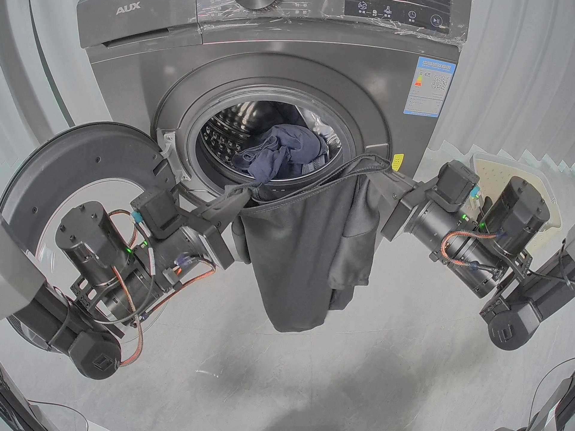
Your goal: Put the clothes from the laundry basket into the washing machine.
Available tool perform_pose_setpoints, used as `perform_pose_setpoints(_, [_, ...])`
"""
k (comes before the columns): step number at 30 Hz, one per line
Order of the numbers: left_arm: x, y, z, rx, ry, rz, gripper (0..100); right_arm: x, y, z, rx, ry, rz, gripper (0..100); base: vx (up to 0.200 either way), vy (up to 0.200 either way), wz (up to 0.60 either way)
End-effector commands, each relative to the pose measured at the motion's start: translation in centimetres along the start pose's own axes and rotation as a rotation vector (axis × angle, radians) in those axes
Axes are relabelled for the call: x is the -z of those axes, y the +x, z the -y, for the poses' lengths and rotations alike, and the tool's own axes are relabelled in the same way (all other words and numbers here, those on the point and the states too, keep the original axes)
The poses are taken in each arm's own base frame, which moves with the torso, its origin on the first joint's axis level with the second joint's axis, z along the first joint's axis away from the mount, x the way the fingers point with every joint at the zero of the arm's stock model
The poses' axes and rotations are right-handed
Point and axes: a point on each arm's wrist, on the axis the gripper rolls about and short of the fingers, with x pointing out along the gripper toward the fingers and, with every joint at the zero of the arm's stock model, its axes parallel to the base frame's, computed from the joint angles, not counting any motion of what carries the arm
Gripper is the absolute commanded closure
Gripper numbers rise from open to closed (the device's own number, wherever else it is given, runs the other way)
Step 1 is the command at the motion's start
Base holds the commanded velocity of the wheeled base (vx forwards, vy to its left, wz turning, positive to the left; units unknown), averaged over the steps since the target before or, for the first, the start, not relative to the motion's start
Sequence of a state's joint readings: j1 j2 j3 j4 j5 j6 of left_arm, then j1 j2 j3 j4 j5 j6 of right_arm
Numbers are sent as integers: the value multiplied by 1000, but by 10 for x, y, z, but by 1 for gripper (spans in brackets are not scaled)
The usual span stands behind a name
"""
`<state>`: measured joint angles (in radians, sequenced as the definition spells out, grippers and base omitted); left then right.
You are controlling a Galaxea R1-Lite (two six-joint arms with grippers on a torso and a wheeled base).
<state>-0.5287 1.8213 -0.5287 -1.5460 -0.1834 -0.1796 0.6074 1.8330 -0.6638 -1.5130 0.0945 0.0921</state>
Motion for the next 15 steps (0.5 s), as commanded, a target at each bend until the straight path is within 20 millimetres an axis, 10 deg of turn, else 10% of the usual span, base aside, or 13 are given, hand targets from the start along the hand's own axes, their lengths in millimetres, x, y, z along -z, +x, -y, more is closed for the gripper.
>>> perform_pose_setpoints(1, [20, -2, 2, 3, -17, -74, 100, -16, 0, -1, -2, -5, 50, 100, 0, 0, 0])
perform_pose_setpoints(8, [35, -7, 7, 7, -32, -138, 100, -19, -1, -1, -3, -7, 59, 100, 0, 0, 0])
perform_pose_setpoints(9, [36, -8, 7, 7, -33, -146, 0, -19, -2, -1, -3, -7, 59, 100, 0, 0, 0])
perform_pose_setpoints(15, [45, -17, 12, 8, -41, -193, 0, -21, -2, 2, 0, -11, 64, 100, 0, 0, 0])
